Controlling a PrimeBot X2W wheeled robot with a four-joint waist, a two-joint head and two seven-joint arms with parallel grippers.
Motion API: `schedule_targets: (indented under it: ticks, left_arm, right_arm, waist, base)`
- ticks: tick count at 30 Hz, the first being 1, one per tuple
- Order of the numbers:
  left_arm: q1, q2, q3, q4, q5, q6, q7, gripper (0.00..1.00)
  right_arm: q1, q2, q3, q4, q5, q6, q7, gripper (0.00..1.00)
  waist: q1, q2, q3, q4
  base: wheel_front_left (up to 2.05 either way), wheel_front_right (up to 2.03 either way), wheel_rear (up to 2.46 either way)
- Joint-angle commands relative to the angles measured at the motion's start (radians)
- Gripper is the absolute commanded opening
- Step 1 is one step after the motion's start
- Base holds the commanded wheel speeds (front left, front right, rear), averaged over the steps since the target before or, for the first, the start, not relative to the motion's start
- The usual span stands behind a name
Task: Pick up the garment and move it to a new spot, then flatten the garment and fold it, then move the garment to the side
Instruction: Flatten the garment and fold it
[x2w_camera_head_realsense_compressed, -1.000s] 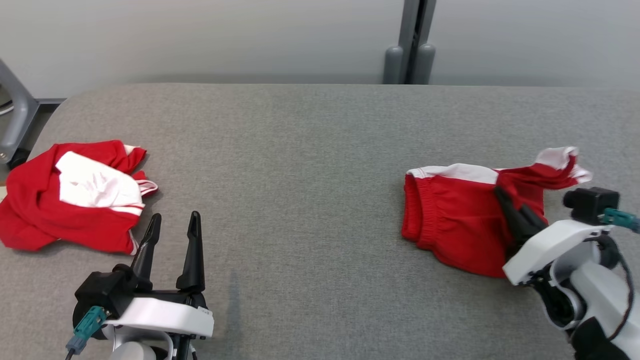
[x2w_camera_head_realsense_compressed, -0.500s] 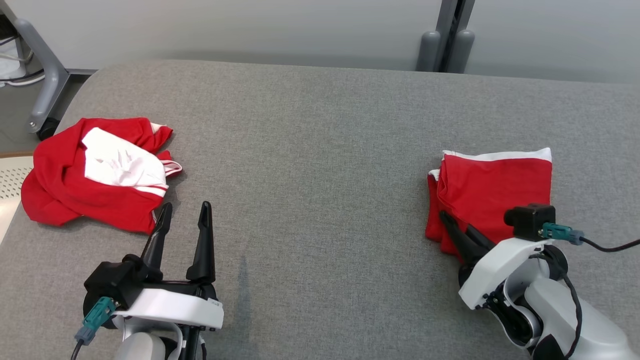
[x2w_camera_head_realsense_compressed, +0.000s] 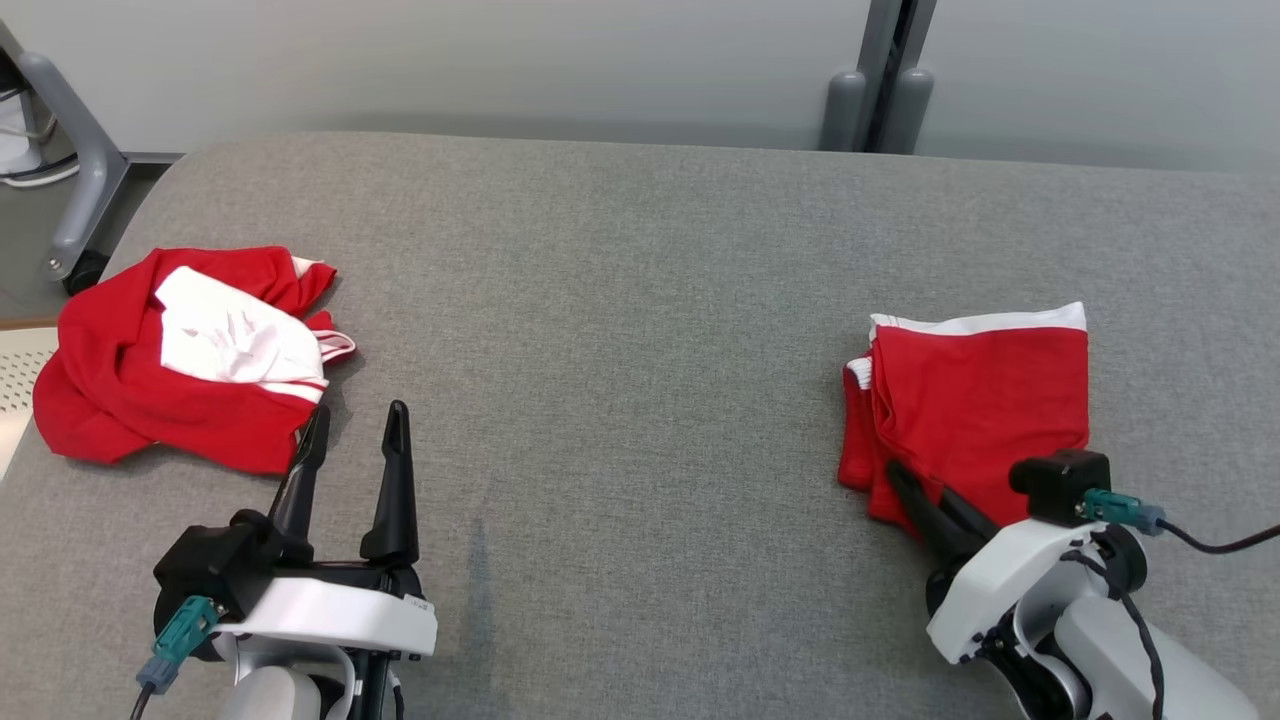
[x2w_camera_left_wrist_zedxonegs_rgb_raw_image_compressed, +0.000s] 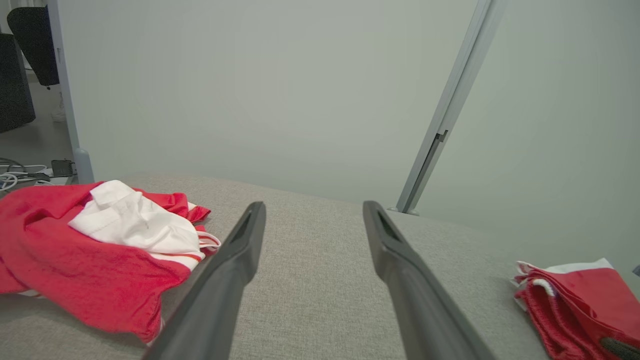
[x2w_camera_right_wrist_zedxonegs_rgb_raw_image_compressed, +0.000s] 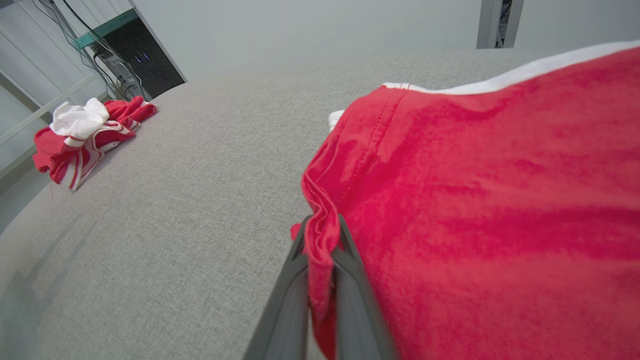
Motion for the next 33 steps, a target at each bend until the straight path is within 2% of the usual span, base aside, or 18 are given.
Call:
schedule_targets:
  ticks: [1, 5, 6, 7, 8, 13, 17, 23, 26, 27, 33]
  left_arm:
    - [0.008, 0.003, 0.006, -0.005, 0.007, 0.001, 0.000, 1.00]
    - [0.014, 0.003, 0.012, -0.001, 0.011, -0.003, 0.000, 1.00]
    - [0.015, 0.003, 0.013, 0.001, 0.013, -0.004, 0.000, 1.00]
    - [0.017, 0.004, 0.015, 0.003, 0.014, -0.006, 0.000, 1.00]
    - [0.018, 0.004, 0.016, 0.005, 0.016, -0.008, 0.000, 1.00]
    - [0.032, 0.004, 0.026, 0.010, 0.022, -0.012, 0.000, 1.00]
    - [0.042, 0.004, 0.042, 0.010, 0.029, -0.018, 0.000, 1.00]
    - [0.055, 0.003, 0.070, 0.012, 0.044, -0.028, 0.000, 1.00]
    - [0.062, 0.004, 0.079, 0.010, 0.052, -0.031, 0.000, 1.00]
    - [0.062, 0.004, 0.079, 0.010, 0.052, -0.031, 0.000, 1.00]
    - [0.073, 0.003, 0.092, 0.010, 0.069, -0.037, 0.000, 1.00]
  right_arm:
    - [0.018, -0.001, -0.002, -0.010, -0.005, 0.000, -0.009, 0.00]
    - [0.039, 0.017, 0.004, -0.035, -0.015, 0.000, 0.005, 0.00]
    - [0.041, 0.023, 0.003, -0.041, -0.009, 0.000, 0.002, 0.11]
    - [0.044, 0.026, 0.003, -0.044, -0.006, 0.000, 0.001, 0.47]
    - [0.045, 0.026, 0.003, -0.044, -0.008, 0.000, -0.002, 1.00]
    - [0.055, 0.020, -0.029, -0.053, -0.032, 0.000, -0.030, 1.00]
    - [0.069, 0.013, -0.097, -0.076, -0.050, 0.000, -0.048, 1.00]
    - [0.129, 0.009, -0.276, -0.167, -0.138, 0.000, -0.053, 1.00]
    - [0.188, 0.030, -0.379, -0.228, -0.194, 0.000, -0.053, 1.00]
    - [0.188, 0.030, -0.379, -0.228, -0.194, 0.000, -0.053, 1.00]
    - [0.296, 0.077, -0.523, -0.332, -0.274, 0.000, -0.053, 1.00]
  waist:
    - [0.0000, -0.0001, -0.004, -0.004]
    - [0.0000, -0.0001, -0.010, -0.019]
    - [0.0000, -0.0001, -0.011, -0.022]
    - [0.0000, -0.0001, -0.013, -0.025]
    - [0.0000, -0.0001, -0.016, -0.027]
    - [0.0000, -0.0001, -0.036, -0.040]
    - [0.0000, -0.0001, -0.054, -0.058]
    - [0.0000, -0.0001, -0.069, -0.092]
    - [0.0000, -0.0001, -0.074, -0.110]
    - [0.0000, -0.0001, -0.074, -0.110]
    - [0.0000, -0.0001, -0.085, -0.146]
  base:
    - [0.00, 0.00, 0.00]
    - [0.00, 0.00, 0.00]
    - [0.00, 0.00, 0.00]
    - [0.00, 0.00, 0.00]
    - [0.00, 0.00, 0.00]
    - [0.00, 0.00, 0.00]
    - [0.00, 0.00, 0.00]
    - [0.00, 0.00, 0.00]
    - [0.00, 0.00, 0.00]
    - [0.00, 0.00, 0.00]
    - [0.00, 0.00, 0.00]
